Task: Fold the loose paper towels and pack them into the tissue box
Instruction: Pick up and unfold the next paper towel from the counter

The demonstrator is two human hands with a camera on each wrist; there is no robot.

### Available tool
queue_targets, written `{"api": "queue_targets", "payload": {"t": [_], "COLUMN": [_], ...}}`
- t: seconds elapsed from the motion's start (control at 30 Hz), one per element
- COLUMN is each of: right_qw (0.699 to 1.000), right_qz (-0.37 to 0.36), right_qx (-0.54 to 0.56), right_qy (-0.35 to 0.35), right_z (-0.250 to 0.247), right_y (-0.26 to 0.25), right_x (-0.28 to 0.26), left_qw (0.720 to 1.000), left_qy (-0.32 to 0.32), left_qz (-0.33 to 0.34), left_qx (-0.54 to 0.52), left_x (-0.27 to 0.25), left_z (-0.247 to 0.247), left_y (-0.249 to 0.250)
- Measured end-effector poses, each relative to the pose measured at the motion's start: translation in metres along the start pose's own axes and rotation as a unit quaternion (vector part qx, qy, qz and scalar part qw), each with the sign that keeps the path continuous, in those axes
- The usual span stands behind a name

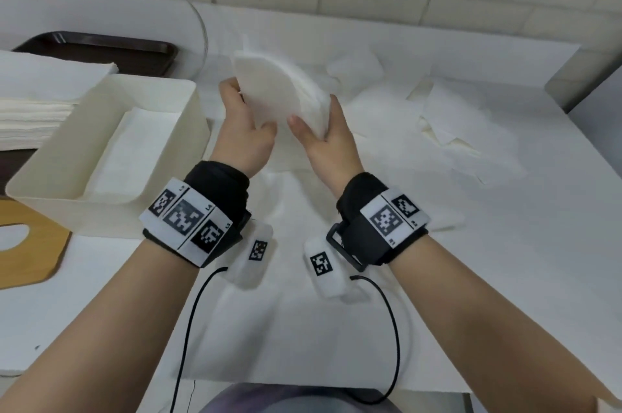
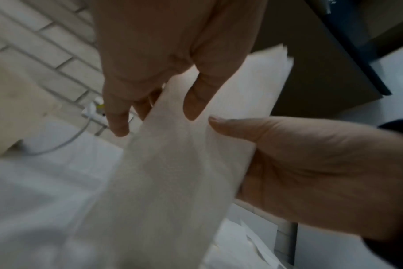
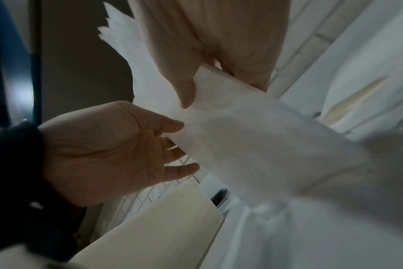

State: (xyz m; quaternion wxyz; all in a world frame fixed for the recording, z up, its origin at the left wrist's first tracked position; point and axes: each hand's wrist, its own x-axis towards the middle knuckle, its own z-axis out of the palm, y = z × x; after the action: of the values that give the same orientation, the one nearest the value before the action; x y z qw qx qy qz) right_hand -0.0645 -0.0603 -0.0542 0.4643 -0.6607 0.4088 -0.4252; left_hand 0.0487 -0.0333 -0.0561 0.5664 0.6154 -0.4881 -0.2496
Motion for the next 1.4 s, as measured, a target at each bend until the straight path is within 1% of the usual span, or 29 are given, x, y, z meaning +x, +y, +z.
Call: {"api": "queue_targets", "payload": {"t": [0.07, 0.13, 0.23, 0.33, 0.5, 0.63, 0.7, 0.77, 0.83, 0.87, 0.93, 1.0, 1.07, 1.13, 1.17, 1.23, 1.27, 1.3, 1.37, 1.4], "right_qw": [0.999, 0.997, 0.994, 0.994, 0.996, 0.996, 0.995, 0.995, 0.996, 0.998, 0.997, 0.987, 0.974, 0.962, 0.958, 0.956, 0.961, 0.973, 0.993, 0.996], "right_qz": [0.021, 0.033, 0.031, 0.002, 0.018, 0.023, 0.042, 0.040, 0.016, -0.003, -0.069, -0.142, -0.183, -0.194, -0.198, -0.213, -0.208, -0.181, -0.085, -0.040], "right_qx": [0.026, 0.066, 0.097, 0.098, 0.083, 0.088, 0.084, 0.075, 0.062, 0.052, 0.019, -0.037, -0.120, -0.188, -0.204, -0.197, -0.175, -0.140, -0.083, -0.077], "right_qy": [0.003, 0.019, 0.044, 0.058, -0.014, -0.014, -0.022, -0.045, -0.058, -0.047, 0.015, 0.063, 0.058, 0.037, 0.037, 0.047, 0.048, 0.042, 0.002, -0.031], "right_z": [0.003, 0.007, 0.009, 0.007, 0.010, 0.010, 0.009, 0.008, 0.009, 0.009, 0.007, 0.002, -0.005, -0.009, -0.011, -0.011, -0.011, -0.012, -0.012, -0.012], "right_y": [0.004, 0.004, -0.002, -0.007, -0.005, 0.000, 0.004, 0.006, 0.005, 0.003, -0.004, -0.014, -0.023, -0.027, -0.029, -0.028, -0.026, -0.024, -0.019, -0.015], "right_x": [0.002, 0.005, 0.010, 0.014, 0.012, 0.011, 0.011, 0.011, 0.012, 0.012, 0.013, 0.016, 0.022, 0.025, 0.024, 0.021, 0.021, 0.020, 0.016, 0.015], "left_qw": [0.998, 0.996, 0.998, 0.998, 0.999, 0.998, 0.997, 0.997, 0.997, 0.997, 0.997, 0.996, 0.996, 0.995, 0.994, 0.992, 0.990, 0.989, 0.984, 0.979], "left_qy": [-0.022, -0.031, -0.003, 0.027, -0.005, 0.025, 0.022, 0.010, 0.012, 0.019, 0.032, 0.034, 0.037, 0.045, 0.048, 0.053, 0.056, 0.060, 0.067, 0.072], "left_qz": [-0.049, -0.077, -0.058, -0.023, -0.006, -0.004, -0.020, -0.037, -0.042, -0.043, -0.047, -0.046, -0.046, -0.048, -0.050, -0.057, -0.060, -0.064, -0.077, -0.091], "left_qx": [-0.018, -0.035, -0.031, -0.050, -0.040, -0.052, -0.064, -0.065, -0.064, -0.063, -0.058, -0.062, -0.068, -0.078, -0.084, -0.099, -0.110, -0.122, -0.148, -0.167], "left_x": [-0.002, -0.003, -0.002, -0.001, -0.002, 0.000, 0.000, 0.000, 0.001, 0.001, 0.002, 0.001, -0.001, -0.002, -0.002, -0.003, -0.003, -0.003, -0.003, -0.003], "left_z": [0.002, 0.005, 0.007, 0.005, 0.007, 0.008, 0.007, 0.007, 0.007, 0.007, 0.005, 0.005, 0.005, 0.007, 0.007, 0.007, 0.006, 0.006, 0.004, 0.003], "left_y": [-0.006, -0.007, -0.003, 0.001, -0.007, -0.011, -0.012, -0.010, -0.009, -0.009, -0.011, -0.012, -0.013, -0.014, -0.015, -0.015, -0.015, -0.015, -0.011, -0.010]}}
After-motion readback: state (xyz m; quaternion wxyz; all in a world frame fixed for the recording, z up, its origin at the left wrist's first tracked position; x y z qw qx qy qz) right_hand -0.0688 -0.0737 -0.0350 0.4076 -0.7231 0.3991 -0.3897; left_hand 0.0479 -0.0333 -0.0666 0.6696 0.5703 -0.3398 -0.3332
